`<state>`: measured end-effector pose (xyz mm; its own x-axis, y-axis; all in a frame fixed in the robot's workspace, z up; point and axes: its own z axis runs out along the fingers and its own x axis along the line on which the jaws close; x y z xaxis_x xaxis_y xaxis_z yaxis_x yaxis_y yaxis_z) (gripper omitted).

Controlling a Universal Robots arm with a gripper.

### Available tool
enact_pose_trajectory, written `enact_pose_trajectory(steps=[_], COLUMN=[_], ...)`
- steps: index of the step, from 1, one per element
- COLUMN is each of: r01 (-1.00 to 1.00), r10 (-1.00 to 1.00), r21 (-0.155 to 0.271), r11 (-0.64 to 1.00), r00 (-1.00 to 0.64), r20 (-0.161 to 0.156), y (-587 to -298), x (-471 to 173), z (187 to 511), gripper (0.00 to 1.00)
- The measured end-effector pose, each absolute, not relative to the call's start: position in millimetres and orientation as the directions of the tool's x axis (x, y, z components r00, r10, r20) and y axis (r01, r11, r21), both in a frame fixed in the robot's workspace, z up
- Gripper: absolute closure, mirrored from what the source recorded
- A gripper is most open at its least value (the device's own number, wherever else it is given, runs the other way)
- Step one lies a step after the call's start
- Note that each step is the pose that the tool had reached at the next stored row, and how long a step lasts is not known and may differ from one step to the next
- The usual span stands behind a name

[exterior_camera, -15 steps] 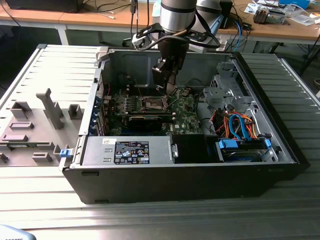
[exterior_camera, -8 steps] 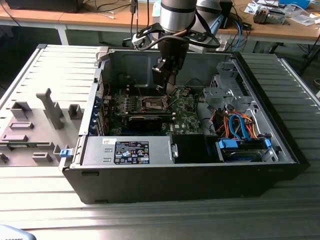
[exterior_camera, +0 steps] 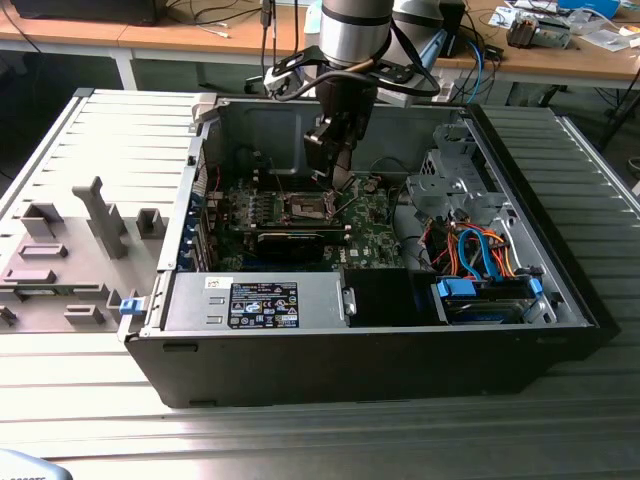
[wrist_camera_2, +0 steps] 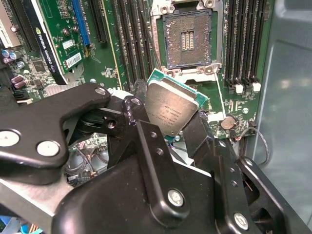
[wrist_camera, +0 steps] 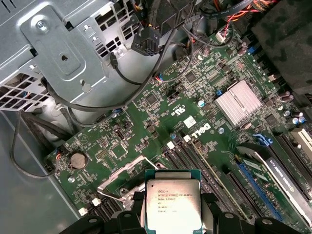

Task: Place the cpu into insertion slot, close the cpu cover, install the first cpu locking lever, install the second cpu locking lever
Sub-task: 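Place the cpu into insertion slot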

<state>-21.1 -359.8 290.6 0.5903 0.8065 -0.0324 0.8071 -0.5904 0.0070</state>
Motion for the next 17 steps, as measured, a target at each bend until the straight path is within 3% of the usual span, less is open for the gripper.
enact_pose_trajectory(steps=[17], r01=[0.798], r10=[0.797], r21=[0.007], r11=[-0.603], r00=[0.603], r20=[-0.032], y=[-359.8], x=[-21.1], z=[290.6], gripper=[0.46])
